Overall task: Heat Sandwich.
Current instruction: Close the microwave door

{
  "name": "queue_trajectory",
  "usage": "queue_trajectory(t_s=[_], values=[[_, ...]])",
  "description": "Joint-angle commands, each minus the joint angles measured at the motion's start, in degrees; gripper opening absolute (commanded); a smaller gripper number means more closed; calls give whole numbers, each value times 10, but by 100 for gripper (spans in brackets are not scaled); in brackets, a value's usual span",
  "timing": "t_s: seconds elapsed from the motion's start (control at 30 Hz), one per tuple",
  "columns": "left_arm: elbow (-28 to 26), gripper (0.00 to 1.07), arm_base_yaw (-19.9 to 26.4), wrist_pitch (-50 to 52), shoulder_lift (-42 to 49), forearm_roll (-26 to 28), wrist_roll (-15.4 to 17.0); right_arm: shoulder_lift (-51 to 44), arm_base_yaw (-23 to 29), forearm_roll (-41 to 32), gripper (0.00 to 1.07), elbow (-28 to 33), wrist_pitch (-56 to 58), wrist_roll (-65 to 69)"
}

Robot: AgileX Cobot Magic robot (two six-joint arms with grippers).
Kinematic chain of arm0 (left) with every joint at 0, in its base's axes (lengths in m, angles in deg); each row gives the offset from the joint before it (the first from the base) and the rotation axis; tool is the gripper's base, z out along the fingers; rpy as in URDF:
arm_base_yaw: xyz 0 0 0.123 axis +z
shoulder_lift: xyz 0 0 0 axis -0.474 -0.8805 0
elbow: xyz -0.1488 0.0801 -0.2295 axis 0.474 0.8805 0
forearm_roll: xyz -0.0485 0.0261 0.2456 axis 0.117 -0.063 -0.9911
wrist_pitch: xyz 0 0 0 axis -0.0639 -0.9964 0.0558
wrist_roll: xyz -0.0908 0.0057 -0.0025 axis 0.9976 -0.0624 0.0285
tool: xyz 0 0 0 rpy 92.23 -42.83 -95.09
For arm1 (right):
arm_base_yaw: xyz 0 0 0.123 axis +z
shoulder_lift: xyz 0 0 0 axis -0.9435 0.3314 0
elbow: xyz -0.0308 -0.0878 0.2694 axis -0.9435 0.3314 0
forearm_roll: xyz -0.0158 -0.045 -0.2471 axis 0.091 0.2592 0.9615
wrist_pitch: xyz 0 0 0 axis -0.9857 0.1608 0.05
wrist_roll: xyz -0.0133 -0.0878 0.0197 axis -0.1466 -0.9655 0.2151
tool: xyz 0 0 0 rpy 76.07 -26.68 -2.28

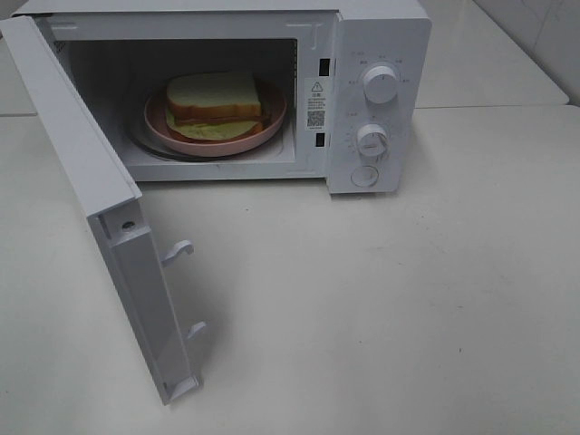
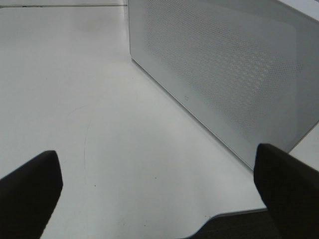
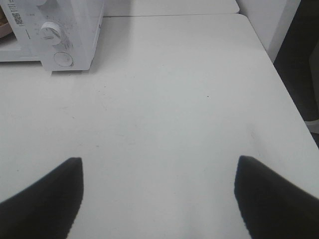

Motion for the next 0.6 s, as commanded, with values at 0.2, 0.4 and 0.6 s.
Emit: queue_trajectory(t_s=[0.2,0.4,0.6], values=[[1,98,-2,4,2,1,1,-16,-5,-2,76,0,-5,0],[1,98,-2,4,2,1,1,-16,-5,-2,76,0,-5,0],[1,98,-2,4,2,1,1,-16,-5,-2,76,0,-5,0]])
